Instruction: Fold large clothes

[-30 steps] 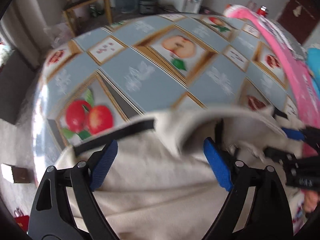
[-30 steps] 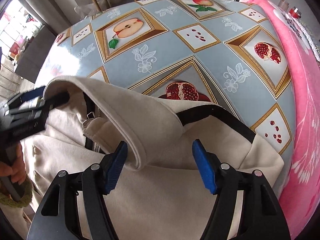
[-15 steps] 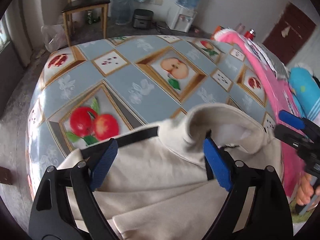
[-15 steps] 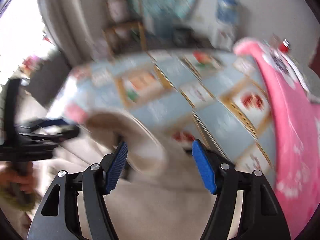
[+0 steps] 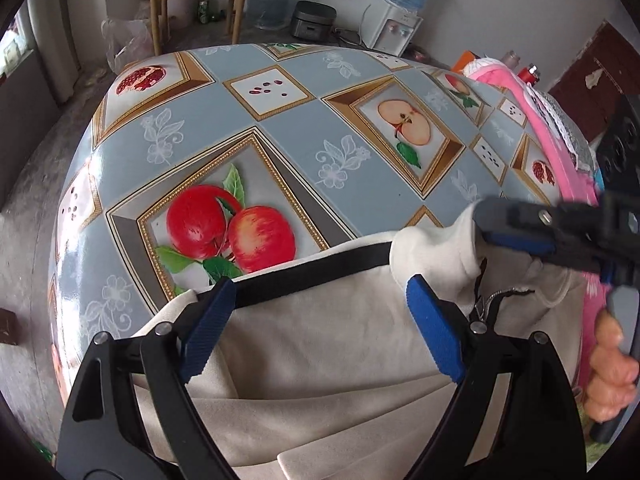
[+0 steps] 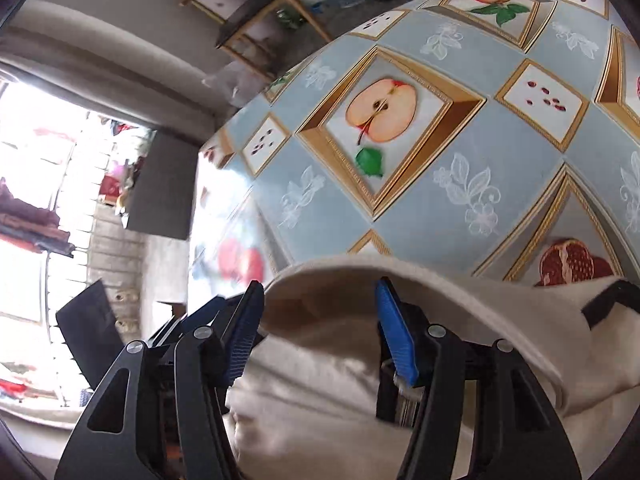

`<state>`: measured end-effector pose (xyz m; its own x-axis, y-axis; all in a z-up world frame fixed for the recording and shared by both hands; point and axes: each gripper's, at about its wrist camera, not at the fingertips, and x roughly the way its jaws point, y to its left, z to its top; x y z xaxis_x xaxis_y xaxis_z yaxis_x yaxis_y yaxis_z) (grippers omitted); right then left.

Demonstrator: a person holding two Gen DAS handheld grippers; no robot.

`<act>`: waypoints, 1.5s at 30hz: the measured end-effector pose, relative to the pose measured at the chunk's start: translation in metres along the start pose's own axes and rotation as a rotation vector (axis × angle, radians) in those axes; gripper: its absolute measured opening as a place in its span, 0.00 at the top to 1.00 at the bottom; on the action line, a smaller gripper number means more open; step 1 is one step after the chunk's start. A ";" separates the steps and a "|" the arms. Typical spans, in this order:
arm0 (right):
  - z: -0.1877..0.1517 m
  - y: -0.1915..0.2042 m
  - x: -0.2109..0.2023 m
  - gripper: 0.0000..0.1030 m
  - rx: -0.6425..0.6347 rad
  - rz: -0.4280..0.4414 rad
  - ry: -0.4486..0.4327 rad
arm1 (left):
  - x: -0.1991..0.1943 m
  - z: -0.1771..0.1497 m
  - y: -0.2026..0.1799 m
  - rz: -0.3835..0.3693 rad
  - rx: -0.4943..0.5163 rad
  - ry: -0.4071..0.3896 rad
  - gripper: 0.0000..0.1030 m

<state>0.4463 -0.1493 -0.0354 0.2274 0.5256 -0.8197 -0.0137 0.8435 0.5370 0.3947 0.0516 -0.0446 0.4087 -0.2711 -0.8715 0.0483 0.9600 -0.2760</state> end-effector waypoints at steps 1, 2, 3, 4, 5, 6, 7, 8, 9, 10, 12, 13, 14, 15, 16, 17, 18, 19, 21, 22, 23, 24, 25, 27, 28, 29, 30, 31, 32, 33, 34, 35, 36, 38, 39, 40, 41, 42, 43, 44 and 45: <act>0.001 0.000 0.003 0.45 0.001 0.008 -0.002 | 0.000 0.000 -0.001 -0.001 0.009 0.002 0.19; 0.002 0.001 0.007 0.45 0.003 0.033 0.000 | -0.001 0.000 -0.001 -0.004 0.014 0.002 0.19; 0.003 0.001 0.010 0.45 0.001 0.064 0.010 | -0.002 0.000 -0.001 -0.007 0.016 0.002 0.19; 0.004 0.001 0.016 0.45 0.001 0.099 0.036 | -0.003 0.000 0.000 -0.011 0.018 0.002 0.19; 0.006 -0.001 0.022 0.45 0.003 0.122 0.061 | -0.003 0.000 0.000 -0.014 0.021 0.001 0.19; 0.009 -0.003 0.026 0.45 0.002 0.135 0.085 | -0.004 0.000 0.000 -0.015 0.025 -0.002 0.19; 0.009 -0.002 0.028 0.45 -0.003 0.143 0.115 | -0.006 0.001 0.000 -0.015 0.032 -0.005 0.19; 0.009 -0.003 0.029 0.45 -0.006 0.156 0.141 | -0.008 0.001 0.000 -0.014 0.038 -0.007 0.19; 0.007 -0.002 0.028 0.45 -0.012 0.173 0.160 | -0.010 0.001 0.000 -0.013 0.046 -0.012 0.19; 0.006 -0.001 0.026 0.45 -0.027 0.192 0.180 | -0.012 0.001 0.000 -0.011 0.055 -0.016 0.19; 0.001 0.004 0.016 0.45 -0.074 0.225 0.224 | -0.016 0.002 -0.001 0.003 0.075 -0.029 0.19; -0.002 0.007 0.012 0.45 -0.093 0.251 0.248 | -0.018 0.002 0.000 0.011 0.085 -0.033 0.19; -0.006 0.008 0.009 0.45 -0.103 0.275 0.266 | -0.019 0.003 0.000 0.018 0.091 -0.036 0.19; -0.010 0.008 0.006 0.44 -0.107 0.289 0.277 | -0.020 0.005 0.001 0.026 0.094 -0.037 0.19; -0.015 0.007 0.006 0.44 -0.108 0.301 0.288 | -0.020 0.005 0.002 0.030 0.094 -0.038 0.19; -0.022 0.006 0.008 0.44 -0.106 0.312 0.302 | -0.021 0.006 0.004 0.034 0.091 -0.039 0.19; -0.029 0.004 0.014 0.44 -0.099 0.313 0.314 | -0.021 0.007 0.005 0.037 0.086 -0.041 0.19; -0.036 0.002 0.020 0.44 -0.093 0.316 0.332 | -0.021 0.008 0.007 0.040 0.080 -0.043 0.19; -0.048 -0.005 0.024 0.44 -0.089 0.315 0.352 | -0.021 0.009 0.010 0.037 0.071 -0.046 0.19; -0.051 -0.006 0.020 0.44 -0.097 0.317 0.337 | -0.022 0.010 0.011 0.034 0.068 -0.049 0.19; -0.053 -0.007 0.010 0.44 -0.112 0.324 0.306 | -0.022 0.010 0.011 0.034 0.065 -0.052 0.19; -0.053 -0.006 -0.002 0.44 -0.131 0.334 0.273 | -0.023 0.011 0.011 0.030 0.063 -0.056 0.19; -0.049 -0.005 -0.020 0.44 -0.157 0.354 0.225 | -0.024 0.011 0.011 0.025 0.062 -0.060 0.19; -0.038 -0.004 -0.057 0.44 -0.199 0.376 0.107 | -0.023 0.013 0.009 0.028 0.071 -0.061 0.19; -0.029 -0.006 -0.078 0.44 -0.206 0.366 0.030 | -0.022 0.014 0.007 0.031 0.078 -0.059 0.19; -0.021 -0.010 -0.093 0.44 -0.205 0.344 -0.028 | -0.022 0.015 0.004 0.034 0.081 -0.058 0.19; -0.011 -0.015 -0.107 0.44 -0.205 0.284 -0.092 | -0.020 0.015 0.002 0.034 0.083 -0.055 0.19; 0.001 -0.022 -0.113 0.44 -0.191 0.223 -0.136 | -0.019 0.016 0.000 0.031 0.081 -0.052 0.19; 0.011 -0.030 -0.114 0.49 -0.164 0.196 -0.145 | -0.018 0.017 -0.003 0.026 0.076 -0.049 0.19; 0.023 -0.040 -0.107 0.53 -0.119 0.164 -0.133 | -0.016 0.018 -0.004 0.026 0.071 -0.047 0.19; 0.031 -0.049 -0.098 0.58 -0.080 0.140 -0.117 | -0.015 0.018 -0.005 0.029 0.062 -0.045 0.19; 0.038 -0.060 -0.083 0.64 -0.035 0.116 -0.085 | -0.014 0.017 -0.005 0.028 0.056 -0.043 0.19; 0.041 -0.070 -0.067 0.67 0.007 0.098 -0.046 | -0.013 0.016 -0.005 0.027 0.049 -0.040 0.19; 0.037 -0.076 -0.034 0.71 0.043 0.093 0.039 | -0.013 0.013 -0.004 0.024 0.044 -0.031 0.29; 0.030 -0.077 -0.022 0.72 0.038 0.106 0.076 | -0.013 0.011 -0.003 0.022 0.044 -0.023 0.38; 0.019 -0.077 -0.014 0.72 0.020 0.138 0.118 | -0.013 0.009 -0.001 0.016 0.041 -0.014 0.40; 0.010 -0.072 -0.013 0.72 -0.015 0.180 0.145 | -0.015 0.007 0.002 -0.011 0.031 -0.005 0.44; -0.001 -0.064 -0.014 0.72 -0.058 0.205 0.159 | -0.017 0.007 0.004 -0.039 0.021 0.003 0.49; -0.011 -0.057 -0.019 0.72 -0.116 0.218 0.167 | -0.019 0.006 0.006 -0.069 0.013 0.012 0.51; -0.027 -0.046 -0.027 0.72 -0.203 0.222 0.171 | -0.022 0.006 0.006 -0.102 0.008 0.019 0.52; -0.034 -0.041 -0.031 0.72 -0.252 0.205 0.172 | -0.024 0.006 0.006 -0.131 0.007 0.024 0.52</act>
<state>0.4063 -0.1961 -0.0387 0.0281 0.6797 -0.7330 -0.2865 0.7080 0.6455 0.3908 0.0643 -0.0230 0.3762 -0.3959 -0.8377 0.1059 0.9166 -0.3856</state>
